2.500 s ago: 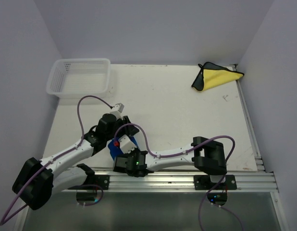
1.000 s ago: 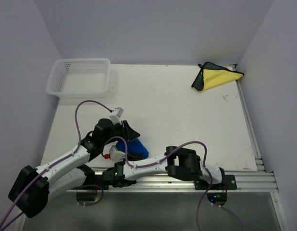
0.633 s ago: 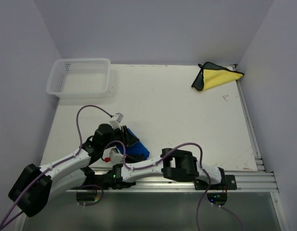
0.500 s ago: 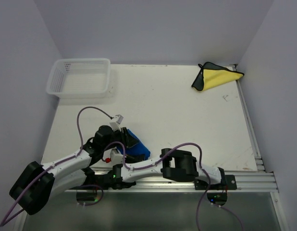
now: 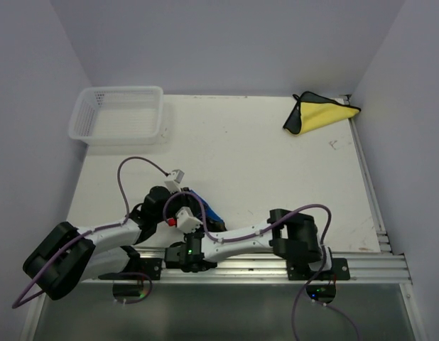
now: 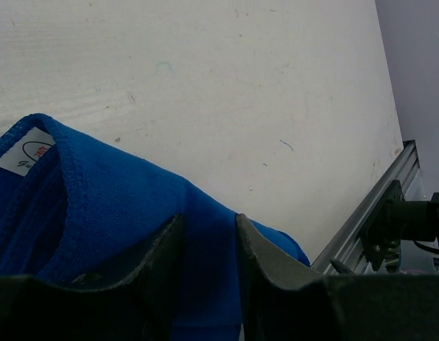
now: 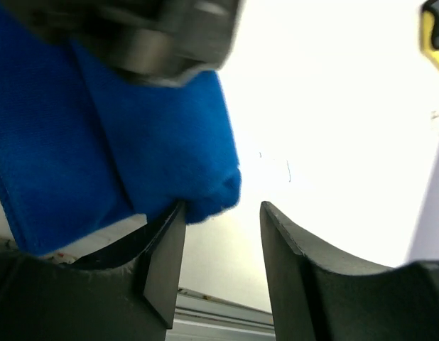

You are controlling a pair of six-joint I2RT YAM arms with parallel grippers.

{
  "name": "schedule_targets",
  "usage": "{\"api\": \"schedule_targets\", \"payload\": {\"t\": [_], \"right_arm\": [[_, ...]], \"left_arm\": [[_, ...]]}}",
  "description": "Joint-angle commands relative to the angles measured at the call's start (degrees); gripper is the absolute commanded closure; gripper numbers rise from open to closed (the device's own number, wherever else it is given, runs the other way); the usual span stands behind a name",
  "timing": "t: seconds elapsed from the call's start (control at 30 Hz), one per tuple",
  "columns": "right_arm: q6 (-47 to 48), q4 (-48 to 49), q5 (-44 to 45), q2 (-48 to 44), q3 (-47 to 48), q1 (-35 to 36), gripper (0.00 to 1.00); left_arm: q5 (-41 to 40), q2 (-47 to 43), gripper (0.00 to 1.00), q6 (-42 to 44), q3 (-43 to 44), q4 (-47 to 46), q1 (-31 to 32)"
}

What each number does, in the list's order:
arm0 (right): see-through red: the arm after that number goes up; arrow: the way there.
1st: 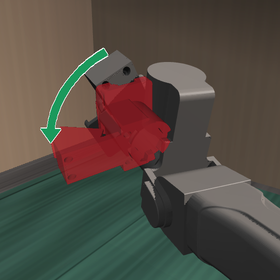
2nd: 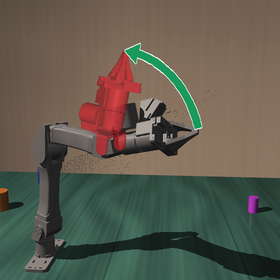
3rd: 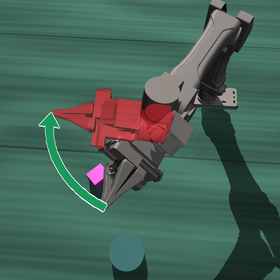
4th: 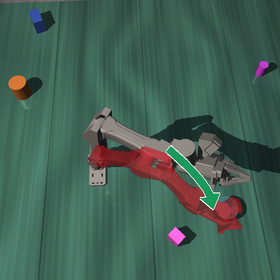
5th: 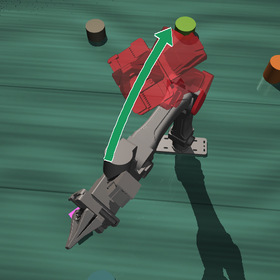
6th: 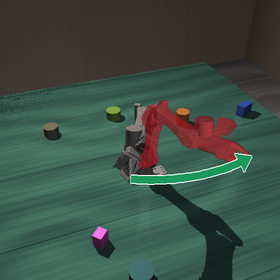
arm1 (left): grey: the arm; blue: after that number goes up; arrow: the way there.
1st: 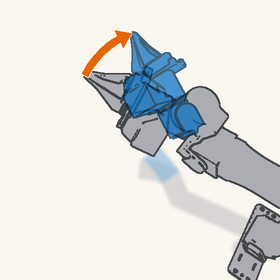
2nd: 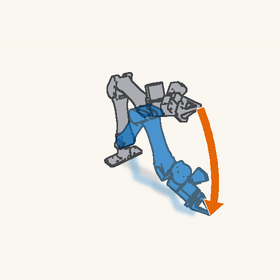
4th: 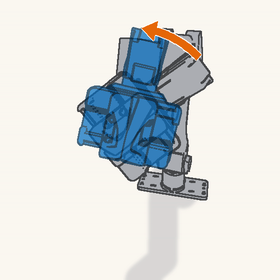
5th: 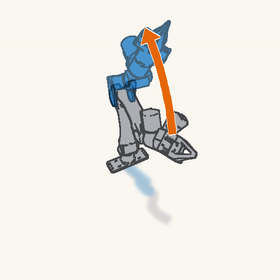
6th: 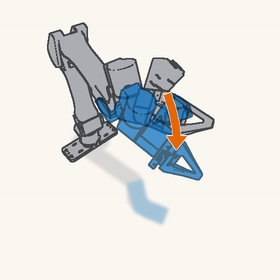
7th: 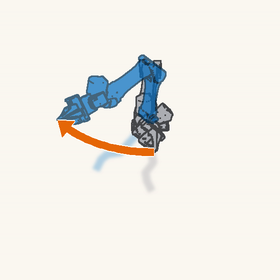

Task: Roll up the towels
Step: Roll the towel

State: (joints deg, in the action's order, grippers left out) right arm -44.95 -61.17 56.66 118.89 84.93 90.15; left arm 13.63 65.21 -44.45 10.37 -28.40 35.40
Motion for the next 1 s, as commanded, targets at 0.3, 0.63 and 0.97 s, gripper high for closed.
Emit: {"api": "schedule_targets", "payload": {"t": [0.3,0.63,0.97], "right_arm": [[-4.81,24.82,0.03,-26.86,-24.62,-0.24,0.48],[-3.91,60.8,-28.0,-46.28,-46.85,-14.89,0.47],[-7.52,73.55,-45.14,-46.83,-53.29,-23.88,0.39]], "left_arm": [[-4.75,2.64,0.6,1.47,-1.41,3.88,0.37],[-5.01,0.89,0.6,1.29,-1.76,5.55,0.37],[-6.42,-3.42,0.61,-0.11,-4.39,8.01,0.37]]}}
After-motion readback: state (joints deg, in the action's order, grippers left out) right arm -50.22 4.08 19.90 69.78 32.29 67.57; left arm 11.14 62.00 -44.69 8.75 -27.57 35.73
